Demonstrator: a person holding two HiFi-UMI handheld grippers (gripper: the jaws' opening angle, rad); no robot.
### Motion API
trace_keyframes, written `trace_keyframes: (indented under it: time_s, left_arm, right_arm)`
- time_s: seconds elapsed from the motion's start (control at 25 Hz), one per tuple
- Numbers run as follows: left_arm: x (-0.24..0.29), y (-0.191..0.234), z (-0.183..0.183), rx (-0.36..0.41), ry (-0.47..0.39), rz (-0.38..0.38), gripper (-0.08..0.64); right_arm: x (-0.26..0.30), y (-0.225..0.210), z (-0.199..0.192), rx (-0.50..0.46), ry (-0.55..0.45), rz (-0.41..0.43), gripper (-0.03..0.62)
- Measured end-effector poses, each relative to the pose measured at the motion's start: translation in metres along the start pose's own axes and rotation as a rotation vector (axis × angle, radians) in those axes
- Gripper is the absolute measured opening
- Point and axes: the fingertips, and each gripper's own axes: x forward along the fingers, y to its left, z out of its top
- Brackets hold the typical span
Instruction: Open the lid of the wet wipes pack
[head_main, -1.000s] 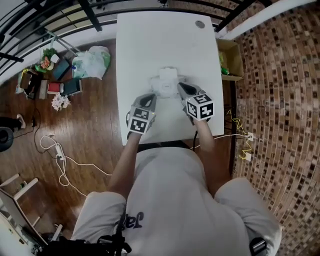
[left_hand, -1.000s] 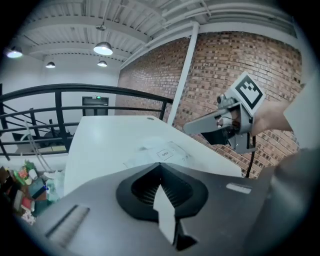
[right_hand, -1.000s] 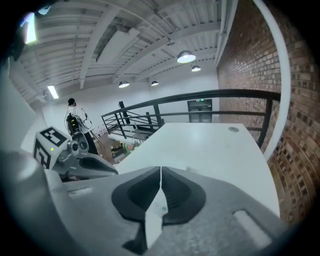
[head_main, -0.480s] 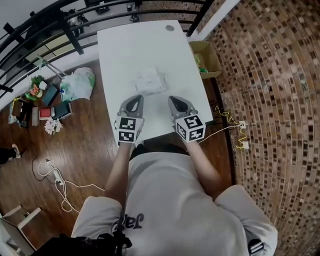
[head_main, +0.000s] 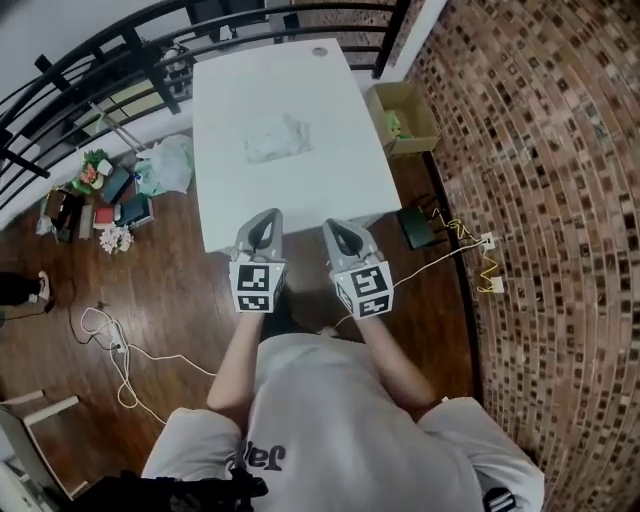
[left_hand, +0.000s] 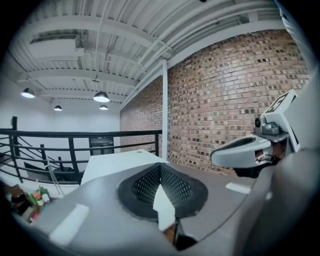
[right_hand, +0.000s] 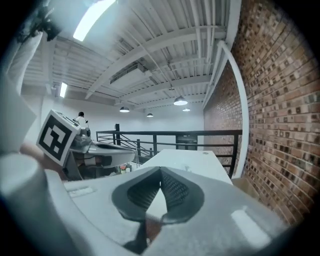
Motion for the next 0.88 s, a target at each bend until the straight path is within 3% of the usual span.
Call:
trace_keyframes:
  time_s: [0.16,0.24,0.44,0.68,0.88]
  left_arm:
    - [-0.062,-0.089,-0.036,0.024,0.090,0.017,0.017]
    - [-0.093,-0.110,-0.039,0.030,0.112,0.041,0.017]
    - [-0.145,-0.102,0.007,0.013,0.009,0.142,0.015]
    - [-0.186,-0.087,0.069,0.078,-0.115,0.171,0.005]
    - [-0.219,-0.056,0.079,0.050,-0.184,0.226,0.005]
  right_arm:
    - [-0.077,0.002,-0.056,0.112,0.054,-0.030,-0.008]
    - [-0.106,0.005,-0.064,0.142,0.072,-0.030,-0.008]
    - [-0.150,0.023,-0.012,0.069,-0.035,-0.010,-0.009]
    - [-0.165,0.030,0.058,0.028,-0.191,-0.080,-0.008]
    - [-0.172,0.067,0.086,0.001,-0.238,-0.073,-0.009]
